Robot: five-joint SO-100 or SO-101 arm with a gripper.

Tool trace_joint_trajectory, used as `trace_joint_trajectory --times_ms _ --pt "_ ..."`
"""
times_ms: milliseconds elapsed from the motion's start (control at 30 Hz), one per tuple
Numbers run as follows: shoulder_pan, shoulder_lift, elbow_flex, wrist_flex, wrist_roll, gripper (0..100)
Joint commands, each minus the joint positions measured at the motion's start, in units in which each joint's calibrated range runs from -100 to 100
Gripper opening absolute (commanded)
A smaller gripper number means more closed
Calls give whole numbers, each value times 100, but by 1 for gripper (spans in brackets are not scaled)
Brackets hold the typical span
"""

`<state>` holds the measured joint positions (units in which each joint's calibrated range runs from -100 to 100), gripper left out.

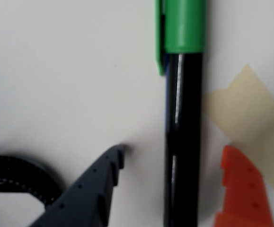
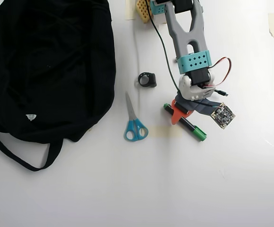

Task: Put the green marker into the black bag

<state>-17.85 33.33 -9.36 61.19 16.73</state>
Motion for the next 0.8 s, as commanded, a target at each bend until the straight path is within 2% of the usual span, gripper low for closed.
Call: trace_joint_trajectory --times_ms 0,233,767 --pt "58 -55 -17 -12 -16 24" --pt "58 -55 -17 -29 -16 12" --pt "43 -55 -17 -29 -16 2"
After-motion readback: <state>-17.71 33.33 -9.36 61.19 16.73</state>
